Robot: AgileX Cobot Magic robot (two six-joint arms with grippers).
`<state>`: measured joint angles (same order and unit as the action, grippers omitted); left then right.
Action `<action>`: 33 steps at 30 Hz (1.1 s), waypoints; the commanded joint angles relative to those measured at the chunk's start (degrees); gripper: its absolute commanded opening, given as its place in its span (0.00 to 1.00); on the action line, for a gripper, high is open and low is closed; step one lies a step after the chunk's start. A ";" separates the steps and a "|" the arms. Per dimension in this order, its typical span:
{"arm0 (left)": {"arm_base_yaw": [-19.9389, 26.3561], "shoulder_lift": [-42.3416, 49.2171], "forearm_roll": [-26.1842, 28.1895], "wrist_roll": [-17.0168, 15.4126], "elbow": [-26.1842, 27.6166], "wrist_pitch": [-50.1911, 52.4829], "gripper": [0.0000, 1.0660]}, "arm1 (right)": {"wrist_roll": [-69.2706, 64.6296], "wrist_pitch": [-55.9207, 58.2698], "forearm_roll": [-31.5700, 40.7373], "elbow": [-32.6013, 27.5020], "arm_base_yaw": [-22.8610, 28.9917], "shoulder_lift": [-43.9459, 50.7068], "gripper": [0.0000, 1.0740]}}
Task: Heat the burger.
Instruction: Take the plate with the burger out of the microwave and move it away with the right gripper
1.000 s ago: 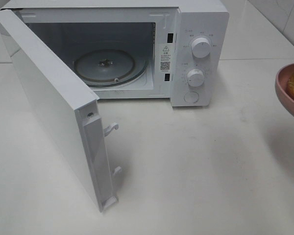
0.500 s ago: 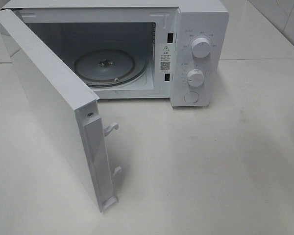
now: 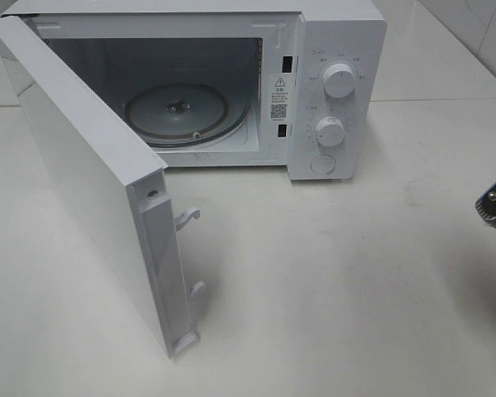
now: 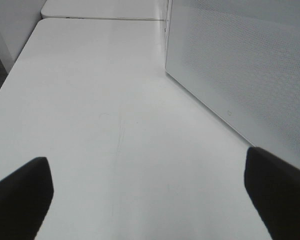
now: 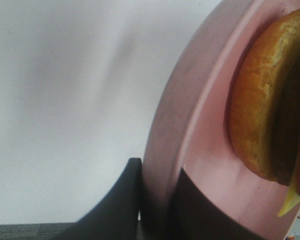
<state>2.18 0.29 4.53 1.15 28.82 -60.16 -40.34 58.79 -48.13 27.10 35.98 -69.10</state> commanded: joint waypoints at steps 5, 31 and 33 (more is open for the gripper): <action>0.17 1.09 -0.17 0.06 -0.17 0.69 0.90 | -10.71 1.38 -4.41 2.52 -0.29 -9.05 0.01; 0.17 1.09 -0.17 0.06 -0.17 0.69 0.90 | -33.46 -9.11 -10.94 4.58 -0.29 -37.53 0.10; 0.17 1.09 -0.17 0.06 -0.17 0.69 0.90 | -33.46 -9.63 -11.00 4.64 -0.29 -38.27 0.14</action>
<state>2.18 0.29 4.53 1.15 28.82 -60.16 -72.88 46.35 -57.07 31.57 35.98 -106.97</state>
